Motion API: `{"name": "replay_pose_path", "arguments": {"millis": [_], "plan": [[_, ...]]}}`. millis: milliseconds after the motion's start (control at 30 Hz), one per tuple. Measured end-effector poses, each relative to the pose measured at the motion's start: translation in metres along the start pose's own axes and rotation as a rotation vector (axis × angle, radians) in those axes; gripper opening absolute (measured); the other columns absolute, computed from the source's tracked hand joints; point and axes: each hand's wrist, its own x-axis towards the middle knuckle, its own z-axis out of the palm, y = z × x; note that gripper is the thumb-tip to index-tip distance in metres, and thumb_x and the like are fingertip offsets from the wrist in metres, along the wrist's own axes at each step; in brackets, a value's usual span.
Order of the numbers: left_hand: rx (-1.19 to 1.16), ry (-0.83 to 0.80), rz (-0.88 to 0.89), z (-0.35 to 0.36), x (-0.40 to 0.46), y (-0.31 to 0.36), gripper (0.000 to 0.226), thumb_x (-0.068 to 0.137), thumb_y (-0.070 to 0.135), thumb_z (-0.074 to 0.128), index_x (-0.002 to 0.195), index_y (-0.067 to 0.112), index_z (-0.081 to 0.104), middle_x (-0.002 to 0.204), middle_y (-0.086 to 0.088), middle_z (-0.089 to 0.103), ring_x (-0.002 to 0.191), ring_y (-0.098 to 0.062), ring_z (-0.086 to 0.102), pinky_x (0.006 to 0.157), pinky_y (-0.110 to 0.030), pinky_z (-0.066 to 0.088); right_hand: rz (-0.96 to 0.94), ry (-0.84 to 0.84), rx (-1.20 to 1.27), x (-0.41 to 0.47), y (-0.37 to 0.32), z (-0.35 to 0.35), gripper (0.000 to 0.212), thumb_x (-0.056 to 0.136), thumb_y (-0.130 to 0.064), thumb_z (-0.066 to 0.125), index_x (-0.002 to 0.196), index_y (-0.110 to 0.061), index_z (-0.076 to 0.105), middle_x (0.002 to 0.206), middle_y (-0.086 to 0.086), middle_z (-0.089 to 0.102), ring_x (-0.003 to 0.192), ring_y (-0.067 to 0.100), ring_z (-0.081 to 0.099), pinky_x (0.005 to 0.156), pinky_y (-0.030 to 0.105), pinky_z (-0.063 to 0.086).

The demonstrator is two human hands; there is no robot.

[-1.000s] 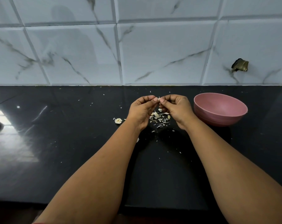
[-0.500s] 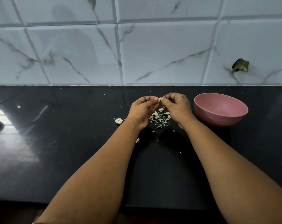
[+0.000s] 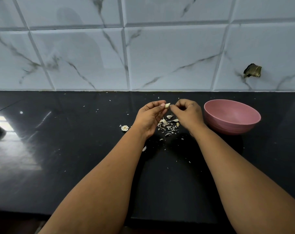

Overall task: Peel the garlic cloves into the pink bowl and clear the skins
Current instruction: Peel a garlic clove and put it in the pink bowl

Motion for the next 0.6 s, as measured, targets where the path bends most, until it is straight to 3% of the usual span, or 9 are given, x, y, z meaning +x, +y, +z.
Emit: {"name": "replay_pose_path", "arguments": {"millis": [33,133,200,267,367,467,600], "plan": [[0.004,0.010,0.011,-0.0001,0.0001,-0.0002,0.012,0.090,-0.010,0.058,0.090,-0.001,0.066,0.082,-0.009,0.071,0.074,-0.013,0.071,0.076,-0.019,0.058,0.003,0.002,0.037,-0.0007,0.0003,-0.0005,0.013,0.077,-0.017,0.073,0.075,-0.025,0.063,0.073,-0.012,0.062,0.061,0.001,0.057,0.058,0.018,0.046],[0.031,0.024,0.050,-0.0001,-0.0008,-0.0009,0.015,0.088,-0.013,0.059,0.089,0.000,0.066,0.083,-0.007,0.071,0.075,-0.012,0.071,0.075,-0.019,0.058,0.024,-0.034,0.155,-0.0003,-0.0001,-0.0016,0.033,0.079,0.000,0.071,0.100,-0.025,0.068,0.096,0.001,0.070,0.080,0.014,0.070,0.074,0.022,0.056],[0.048,0.030,0.070,-0.0002,-0.0012,-0.0006,0.017,0.087,-0.014,0.060,0.088,0.002,0.066,0.082,-0.005,0.071,0.077,-0.012,0.070,0.076,-0.019,0.057,0.005,-0.029,0.203,0.0003,-0.0027,-0.0015,0.022,0.080,-0.002,0.074,0.094,-0.019,0.072,0.089,0.005,0.074,0.079,0.014,0.071,0.075,0.023,0.057],[0.062,0.040,0.085,-0.0005,-0.0013,-0.0002,0.019,0.086,-0.015,0.060,0.088,0.003,0.066,0.080,-0.004,0.072,0.079,-0.011,0.069,0.079,-0.019,0.056,0.025,-0.025,0.255,0.0004,-0.0048,-0.0016,0.008,0.081,-0.010,0.077,0.085,-0.015,0.073,0.072,0.002,0.073,0.065,0.010,0.070,0.063,0.021,0.055],[0.055,0.038,0.098,-0.0007,-0.0015,-0.0004,0.019,0.087,-0.015,0.059,0.088,0.002,0.066,0.076,-0.003,0.073,0.078,-0.010,0.071,0.081,-0.020,0.057,0.011,0.015,0.203,0.0014,-0.0044,-0.0034,0.019,0.074,-0.031,0.084,0.069,-0.020,0.069,0.056,-0.008,0.064,0.047,0.000,0.057,0.051,0.015,0.045],[0.075,0.034,0.114,-0.0021,-0.0021,0.0005,0.017,0.086,-0.013,0.061,0.088,0.003,0.066,0.075,-0.002,0.074,0.079,-0.010,0.071,0.083,-0.021,0.056,-0.040,-0.008,0.133,-0.0013,-0.0061,-0.0057,0.026,0.065,-0.034,0.089,0.067,-0.023,0.065,0.061,-0.010,0.062,0.052,-0.002,0.053,0.054,0.014,0.046],[0.151,0.016,0.117,-0.0041,-0.0029,0.0012,0.017,0.086,-0.011,0.062,0.089,0.006,0.067,0.078,-0.001,0.074,0.082,-0.012,0.069,0.081,-0.022,0.056,-0.046,-0.141,0.124,-0.0056,-0.0076,-0.0040,0.013,0.072,-0.024,0.085,0.073,-0.021,0.072,0.074,0.006,0.072,0.066,0.011,0.062,0.068,0.032,0.056]]}}
